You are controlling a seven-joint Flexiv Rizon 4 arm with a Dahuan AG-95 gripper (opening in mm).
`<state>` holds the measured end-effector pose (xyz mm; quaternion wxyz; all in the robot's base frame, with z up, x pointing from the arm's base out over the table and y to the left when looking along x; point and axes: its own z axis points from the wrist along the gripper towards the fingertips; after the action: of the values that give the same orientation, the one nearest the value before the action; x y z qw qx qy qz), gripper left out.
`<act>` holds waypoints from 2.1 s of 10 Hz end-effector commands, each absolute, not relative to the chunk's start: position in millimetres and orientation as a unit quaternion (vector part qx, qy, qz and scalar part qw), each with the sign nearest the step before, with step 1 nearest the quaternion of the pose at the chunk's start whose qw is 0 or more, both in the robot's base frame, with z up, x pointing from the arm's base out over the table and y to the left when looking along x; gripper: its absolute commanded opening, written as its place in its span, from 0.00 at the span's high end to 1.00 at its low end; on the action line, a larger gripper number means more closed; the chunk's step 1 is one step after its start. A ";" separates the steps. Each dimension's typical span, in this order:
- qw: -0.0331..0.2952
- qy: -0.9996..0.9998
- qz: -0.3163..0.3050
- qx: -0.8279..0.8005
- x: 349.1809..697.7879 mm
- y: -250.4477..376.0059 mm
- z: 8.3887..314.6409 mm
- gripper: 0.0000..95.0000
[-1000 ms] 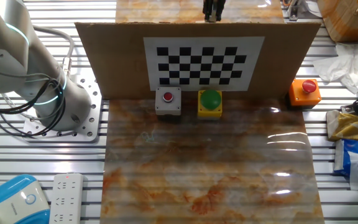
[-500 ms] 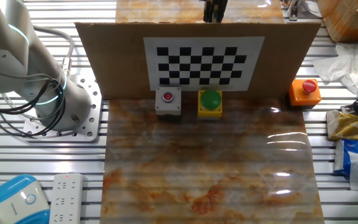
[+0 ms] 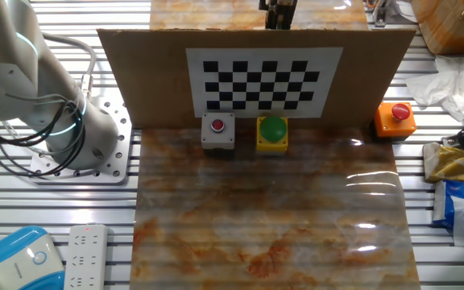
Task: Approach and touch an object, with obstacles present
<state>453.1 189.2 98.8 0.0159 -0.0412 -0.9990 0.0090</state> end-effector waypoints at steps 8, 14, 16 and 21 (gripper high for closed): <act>0.006 -0.999 0.013 -0.041 457.7 193.8 72.8 1.00; -0.007 -0.999 0.015 -0.042 456.4 196.6 55.4 1.00; -0.009 -0.999 0.015 -0.042 455.9 197.2 53.9 1.00; -0.012 -0.999 0.012 -0.043 454.8 198.3 50.6 1.00</act>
<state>455.3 198.7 49.9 -0.0126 -0.0427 -0.9989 0.0124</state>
